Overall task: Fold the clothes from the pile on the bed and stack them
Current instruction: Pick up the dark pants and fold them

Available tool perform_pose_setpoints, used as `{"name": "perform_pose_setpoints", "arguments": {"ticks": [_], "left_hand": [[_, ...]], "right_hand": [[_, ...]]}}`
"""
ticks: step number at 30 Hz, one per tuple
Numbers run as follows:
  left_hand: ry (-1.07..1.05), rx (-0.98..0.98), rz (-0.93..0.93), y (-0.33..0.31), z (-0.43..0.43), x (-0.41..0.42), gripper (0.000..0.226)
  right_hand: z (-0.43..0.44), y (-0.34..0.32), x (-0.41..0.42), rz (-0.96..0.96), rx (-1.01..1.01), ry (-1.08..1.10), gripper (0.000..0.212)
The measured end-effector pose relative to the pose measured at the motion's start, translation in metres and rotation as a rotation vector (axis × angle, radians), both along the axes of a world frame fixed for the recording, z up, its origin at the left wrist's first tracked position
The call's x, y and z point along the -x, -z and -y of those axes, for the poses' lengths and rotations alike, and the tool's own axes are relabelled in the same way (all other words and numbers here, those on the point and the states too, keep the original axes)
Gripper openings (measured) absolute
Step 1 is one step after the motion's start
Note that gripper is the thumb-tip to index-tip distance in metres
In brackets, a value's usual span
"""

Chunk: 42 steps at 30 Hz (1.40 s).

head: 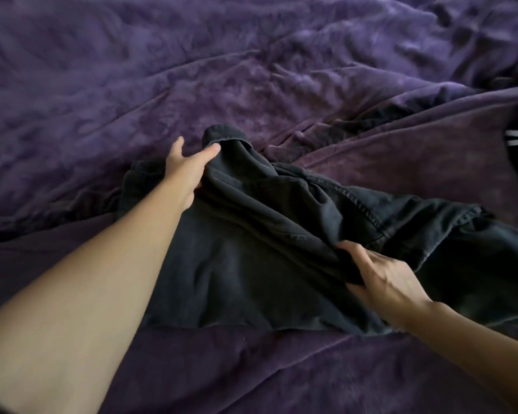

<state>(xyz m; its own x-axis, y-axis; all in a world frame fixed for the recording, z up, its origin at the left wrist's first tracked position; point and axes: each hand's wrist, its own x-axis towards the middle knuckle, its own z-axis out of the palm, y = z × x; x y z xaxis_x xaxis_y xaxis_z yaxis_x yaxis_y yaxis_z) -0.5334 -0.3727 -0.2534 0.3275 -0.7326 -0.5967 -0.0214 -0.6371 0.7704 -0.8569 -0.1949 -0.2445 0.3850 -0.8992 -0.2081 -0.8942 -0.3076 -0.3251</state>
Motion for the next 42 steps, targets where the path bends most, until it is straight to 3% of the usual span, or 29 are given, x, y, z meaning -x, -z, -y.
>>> {"name": "perform_pose_setpoints", "arguments": {"ticks": [3,7,9,10,12,14,16,18,20,22,24,26,28,29,32,35,39,42], "left_hand": [[0.092,0.031,0.048,-0.01,0.005,0.018,0.066],[-0.308,0.235,-0.102,-0.032,-0.042,-0.008,0.028],[-0.406,0.145,-0.043,-0.031,-0.096,-0.035,0.03],[-0.38,0.046,0.085,-0.03,-0.124,-0.047,0.044],[-0.137,-0.094,0.448,-0.022,-0.165,-0.069,0.084],[0.237,-0.001,0.69,-0.014,-0.171,-0.084,0.103],[0.575,0.02,0.776,-0.009,-0.156,-0.089,0.101],[0.869,-0.105,0.913,-0.005,-0.139,-0.086,0.091],[1.0,-0.165,0.996,-0.008,-0.128,-0.084,0.067],[0.883,-0.198,0.826,-0.019,-0.122,-0.09,0.039],[0.606,-0.369,0.371,-0.038,-0.115,-0.103,0.031],[0.355,-0.553,-0.055,-0.06,-0.115,-0.12,0.038],[0.16,-0.562,-0.279,-0.071,-0.122,-0.138,0.051],[0.109,-0.536,-0.271,-0.07,-0.127,-0.143,0.059],[0.179,-0.372,0.044,-0.048,-0.14,-0.129,0.073],[0.206,-0.186,0.06,-0.021,-0.155,-0.089,0.09],[0.083,-0.074,0.171,0.009,-0.17,-0.059,0.068],[0.024,-0.006,0.282,0.007,-0.162,-0.067,0.055]], "right_hand": [[-0.004,0.003,0.003,-0.061,-0.024,-0.027,0.043],[-0.012,0.002,0.015,0.015,0.117,0.016,0.03],[-0.02,0.0,0.019,-0.004,0.218,-0.018,0.026],[-0.025,0.002,0.02,-0.035,0.233,-0.042,0.026],[-0.036,0.005,0.023,-0.088,0.19,-0.054,0.037],[-0.043,0.009,0.024,-0.102,0.152,-0.035,0.038],[-0.041,0.011,0.022,-0.081,0.144,-0.011,0.031],[-0.036,0.011,0.018,-0.059,0.11,0.017,0.025],[-0.033,0.008,0.016,-0.044,0.035,0.048,0.022],[-0.028,0.0,0.017,0.012,-0.044,0.124,0.019],[-0.02,-0.012,0.022,0.106,-0.076,0.252,0.016],[-0.01,-0.025,0.028,0.189,-0.067,0.356,0.009],[-0.001,-0.037,0.032,0.252,-0.029,0.403,0.013],[0.003,-0.042,0.032,0.267,-0.012,0.422,0.016],[0.007,-0.044,0.028,0.208,-0.001,0.437,0.016],[-0.004,-0.032,0.019,0.106,-0.019,0.354,0.009],[-0.03,-0.003,0.018,-0.07,-0.001,0.076,0.042],[-0.038,0.001,0.023,-0.042,0.177,0.05,0.046]]}}
